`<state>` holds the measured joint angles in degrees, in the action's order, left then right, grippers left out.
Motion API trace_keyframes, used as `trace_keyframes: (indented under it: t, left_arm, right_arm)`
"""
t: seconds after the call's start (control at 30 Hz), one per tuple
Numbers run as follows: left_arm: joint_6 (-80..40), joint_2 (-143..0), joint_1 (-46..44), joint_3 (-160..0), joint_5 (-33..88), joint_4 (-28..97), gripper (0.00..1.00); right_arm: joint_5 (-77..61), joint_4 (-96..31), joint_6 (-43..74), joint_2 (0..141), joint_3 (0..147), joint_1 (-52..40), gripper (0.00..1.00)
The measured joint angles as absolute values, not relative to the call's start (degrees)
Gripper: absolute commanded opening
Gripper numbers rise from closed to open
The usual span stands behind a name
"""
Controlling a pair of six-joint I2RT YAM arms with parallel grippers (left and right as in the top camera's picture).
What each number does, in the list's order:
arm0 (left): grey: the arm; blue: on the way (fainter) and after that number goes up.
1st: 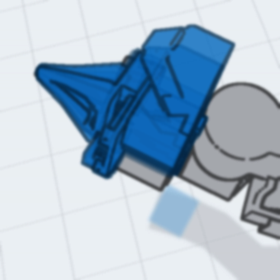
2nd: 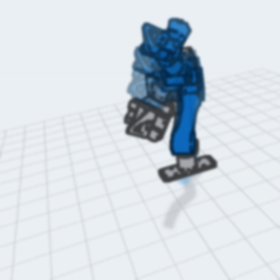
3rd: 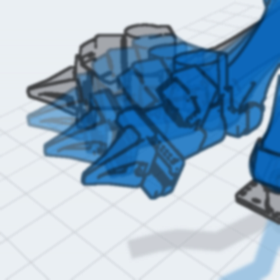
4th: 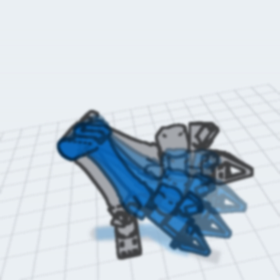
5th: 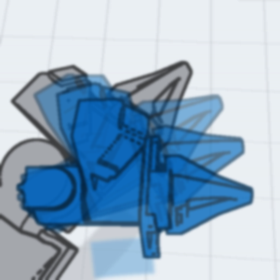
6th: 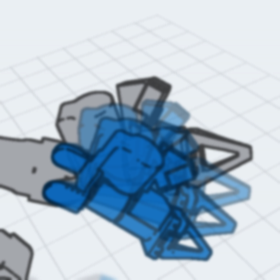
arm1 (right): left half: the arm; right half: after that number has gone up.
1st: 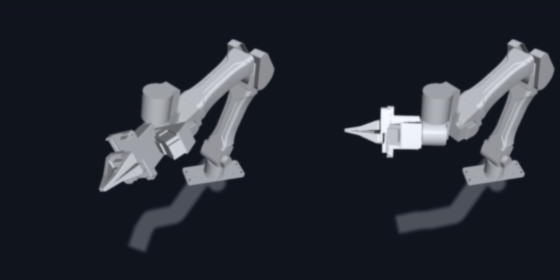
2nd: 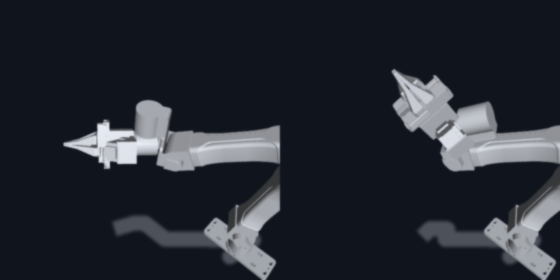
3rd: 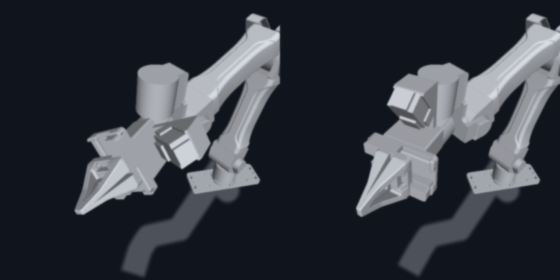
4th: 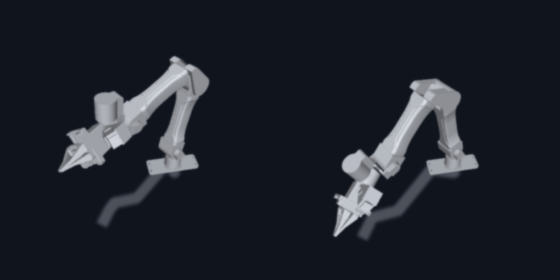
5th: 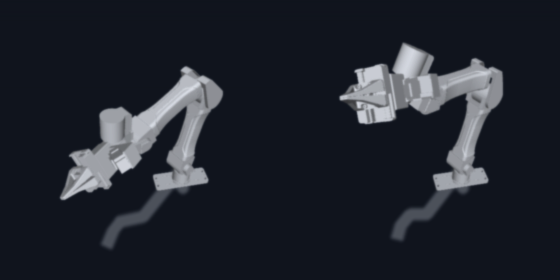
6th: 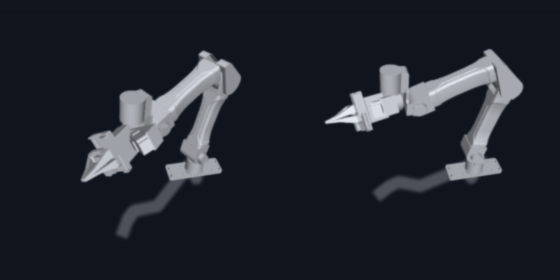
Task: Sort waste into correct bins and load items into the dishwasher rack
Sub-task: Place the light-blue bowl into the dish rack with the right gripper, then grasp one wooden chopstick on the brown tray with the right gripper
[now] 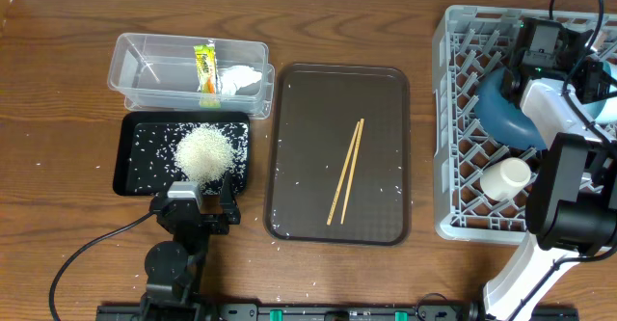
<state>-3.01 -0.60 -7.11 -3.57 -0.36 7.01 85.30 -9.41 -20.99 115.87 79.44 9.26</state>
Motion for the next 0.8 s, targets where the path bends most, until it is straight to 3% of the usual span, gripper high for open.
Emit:
trace_keyframes:
  t: [0.33, 0.8]
  left_arm:
    - [-3.01, -0.60, -7.11, -3.57, -0.38, 7.01, 0.93]
    - [-3.01, -0.60, -7.11, -3.57, -0.36, 7.01, 0.93]
  right_arm:
    - [85.14, 2.94, -33.01, 115.87, 79.37, 10.68, 0.01]
    - [84.29, -2.79, -37.95, 115.87, 79.37, 11.00, 0.01]
